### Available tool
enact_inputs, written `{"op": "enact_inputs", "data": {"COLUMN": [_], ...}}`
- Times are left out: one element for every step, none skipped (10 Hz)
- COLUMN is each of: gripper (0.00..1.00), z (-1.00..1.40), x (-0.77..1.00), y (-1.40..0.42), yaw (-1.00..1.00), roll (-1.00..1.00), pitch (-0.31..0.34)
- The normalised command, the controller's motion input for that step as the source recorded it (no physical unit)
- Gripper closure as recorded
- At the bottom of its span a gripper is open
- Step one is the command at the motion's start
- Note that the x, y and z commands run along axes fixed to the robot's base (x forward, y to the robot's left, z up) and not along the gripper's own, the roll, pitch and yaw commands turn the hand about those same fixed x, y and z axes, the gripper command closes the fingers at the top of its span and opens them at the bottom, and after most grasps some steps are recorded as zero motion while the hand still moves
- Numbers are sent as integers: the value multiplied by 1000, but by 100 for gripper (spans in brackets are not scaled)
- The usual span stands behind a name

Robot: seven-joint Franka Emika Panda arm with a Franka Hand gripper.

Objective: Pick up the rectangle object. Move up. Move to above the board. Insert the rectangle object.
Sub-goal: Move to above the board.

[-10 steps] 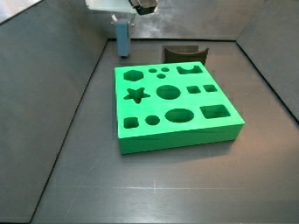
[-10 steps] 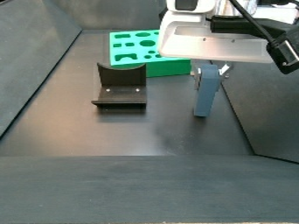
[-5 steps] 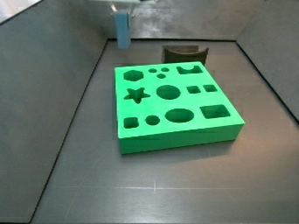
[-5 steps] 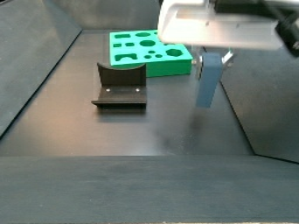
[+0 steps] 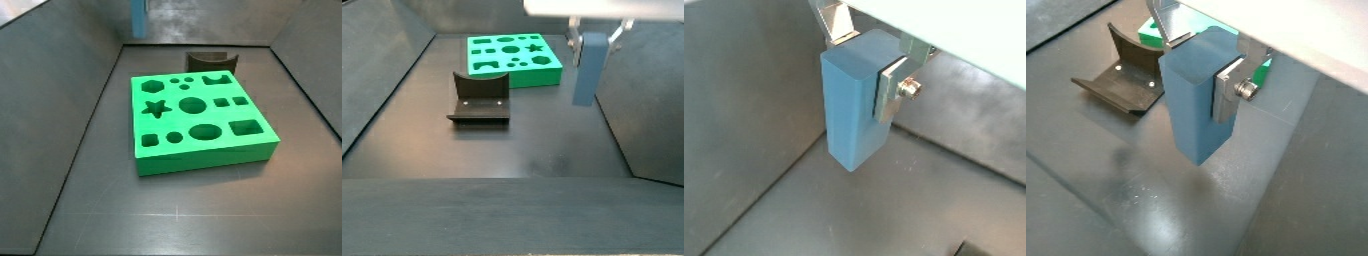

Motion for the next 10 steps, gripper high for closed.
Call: {"op": "enact_inputs", "data": {"gripper": [100, 100, 100, 100, 100, 100, 100, 100, 100, 100], "z": [1000, 1000, 1000, 1000, 1000, 1000, 1000, 1000, 935, 823], "x": [-3, -3, -5, -5, -7, -8, -5, -3, -4, -3], "y": [124, 118, 107, 97, 90, 85, 74, 68, 53, 39], "yaw": [-27, -11, 8, 13, 15, 16, 13, 8, 3, -1], "roll": [138, 116, 89, 78, 71, 65, 57, 54, 50, 47], "pitch": [112, 101, 83, 73, 67, 64, 68, 67, 70, 71]}}
